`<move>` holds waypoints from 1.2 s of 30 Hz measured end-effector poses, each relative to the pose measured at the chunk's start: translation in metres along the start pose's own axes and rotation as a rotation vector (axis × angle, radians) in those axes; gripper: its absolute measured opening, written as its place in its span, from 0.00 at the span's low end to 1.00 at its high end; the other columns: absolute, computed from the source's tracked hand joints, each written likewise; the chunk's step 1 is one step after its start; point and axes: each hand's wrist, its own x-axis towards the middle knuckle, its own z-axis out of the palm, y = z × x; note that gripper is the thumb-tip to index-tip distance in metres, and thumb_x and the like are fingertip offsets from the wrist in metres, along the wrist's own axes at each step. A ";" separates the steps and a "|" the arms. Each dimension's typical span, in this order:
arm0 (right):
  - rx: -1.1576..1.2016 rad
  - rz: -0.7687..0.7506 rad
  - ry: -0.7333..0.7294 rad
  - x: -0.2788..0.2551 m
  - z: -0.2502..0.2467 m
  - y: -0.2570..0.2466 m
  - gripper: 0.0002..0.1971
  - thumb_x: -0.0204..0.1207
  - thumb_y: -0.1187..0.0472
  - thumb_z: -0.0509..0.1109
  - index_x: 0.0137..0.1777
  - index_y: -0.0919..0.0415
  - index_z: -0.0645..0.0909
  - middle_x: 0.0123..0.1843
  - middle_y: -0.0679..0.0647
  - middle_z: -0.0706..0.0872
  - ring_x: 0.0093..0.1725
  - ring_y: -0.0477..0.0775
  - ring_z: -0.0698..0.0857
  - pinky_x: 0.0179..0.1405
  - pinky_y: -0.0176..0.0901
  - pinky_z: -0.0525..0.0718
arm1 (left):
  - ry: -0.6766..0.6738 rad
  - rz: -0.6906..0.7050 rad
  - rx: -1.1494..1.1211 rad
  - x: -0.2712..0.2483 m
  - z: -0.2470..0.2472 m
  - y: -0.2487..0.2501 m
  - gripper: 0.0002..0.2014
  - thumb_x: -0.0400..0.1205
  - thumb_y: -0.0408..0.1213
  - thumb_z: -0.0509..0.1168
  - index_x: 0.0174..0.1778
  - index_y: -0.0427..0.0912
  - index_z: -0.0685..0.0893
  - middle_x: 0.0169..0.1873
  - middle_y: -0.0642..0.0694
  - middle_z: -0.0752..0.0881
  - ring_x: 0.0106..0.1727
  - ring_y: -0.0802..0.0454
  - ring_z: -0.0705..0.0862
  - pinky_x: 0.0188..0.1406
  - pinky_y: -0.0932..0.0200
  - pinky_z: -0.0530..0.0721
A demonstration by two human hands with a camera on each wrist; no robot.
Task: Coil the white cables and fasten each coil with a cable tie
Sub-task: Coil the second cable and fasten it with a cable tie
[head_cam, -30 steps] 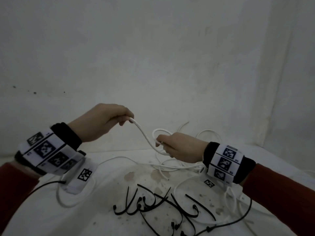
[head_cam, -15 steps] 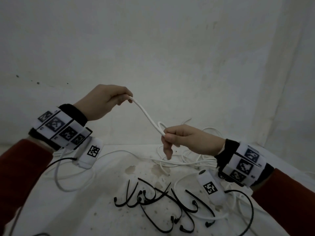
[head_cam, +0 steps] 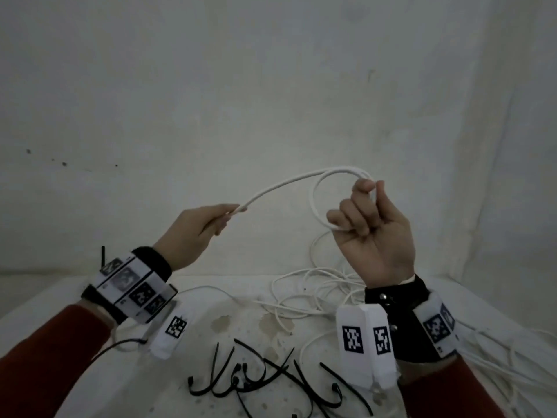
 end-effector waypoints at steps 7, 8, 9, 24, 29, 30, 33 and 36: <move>-0.105 -0.298 0.284 0.014 0.000 -0.005 0.19 0.88 0.58 0.49 0.42 0.60 0.79 0.31 0.46 0.80 0.30 0.46 0.79 0.44 0.41 0.81 | -0.107 0.076 0.234 -0.024 0.016 0.003 0.27 0.79 0.57 0.45 0.55 0.49 0.86 0.31 0.66 0.76 0.30 0.63 0.76 0.30 0.65 0.75; -0.129 -0.305 0.298 0.018 -0.001 -0.002 0.15 0.86 0.58 0.51 0.43 0.59 0.76 0.32 0.46 0.81 0.29 0.46 0.79 0.42 0.40 0.83 | -0.091 0.136 0.308 -0.024 0.016 0.008 0.25 0.79 0.55 0.47 0.53 0.49 0.87 0.32 0.69 0.76 0.29 0.65 0.75 0.27 0.69 0.72; -0.169 -0.312 0.322 0.022 -0.003 0.002 0.12 0.84 0.58 0.53 0.45 0.59 0.75 0.33 0.47 0.82 0.29 0.45 0.80 0.41 0.39 0.84 | -0.084 0.213 0.386 -0.025 0.016 0.013 0.22 0.79 0.52 0.49 0.51 0.49 0.87 0.32 0.69 0.77 0.27 0.64 0.76 0.24 0.72 0.70; -1.746 0.470 -0.036 0.022 -0.025 0.051 0.13 0.87 0.60 0.57 0.47 0.68 0.77 0.29 0.43 0.84 0.28 0.48 0.76 0.32 0.43 0.76 | -0.111 0.465 0.540 -0.012 -0.026 0.048 0.22 0.86 0.54 0.45 0.48 0.50 0.84 0.36 0.56 0.84 0.32 0.54 0.82 0.18 0.62 0.72; -1.221 0.445 0.048 0.021 -0.012 0.052 0.33 0.86 0.45 0.47 0.34 0.66 0.83 0.19 0.47 0.63 0.21 0.48 0.58 0.24 0.39 0.57 | -0.007 0.293 0.217 -0.002 -0.018 0.035 0.28 0.85 0.59 0.44 0.60 0.45 0.84 0.44 0.56 0.77 0.41 0.65 0.74 0.42 0.69 0.76; -1.144 0.422 0.070 0.022 -0.010 0.055 0.34 0.86 0.44 0.46 0.29 0.64 0.81 0.17 0.47 0.62 0.20 0.48 0.57 0.25 0.42 0.57 | -0.008 0.273 0.150 0.000 -0.014 0.035 0.29 0.85 0.59 0.45 0.61 0.44 0.84 0.45 0.55 0.77 0.42 0.65 0.74 0.45 0.75 0.72; -0.984 0.332 0.253 0.026 -0.003 0.063 0.37 0.87 0.43 0.45 0.18 0.57 0.75 0.13 0.48 0.62 0.18 0.50 0.60 0.26 0.42 0.62 | -0.040 0.190 -0.055 0.003 -0.003 0.041 0.25 0.84 0.60 0.46 0.50 0.51 0.84 0.43 0.49 0.80 0.44 0.61 0.78 0.46 0.72 0.73; -1.002 0.191 0.454 0.028 -0.001 0.067 0.37 0.86 0.42 0.50 0.14 0.54 0.72 0.14 0.48 0.65 0.20 0.52 0.63 0.24 0.40 0.63 | -0.110 0.080 -0.249 0.003 0.001 0.048 0.22 0.86 0.55 0.48 0.39 0.48 0.81 0.36 0.49 0.85 0.41 0.53 0.81 0.47 0.61 0.77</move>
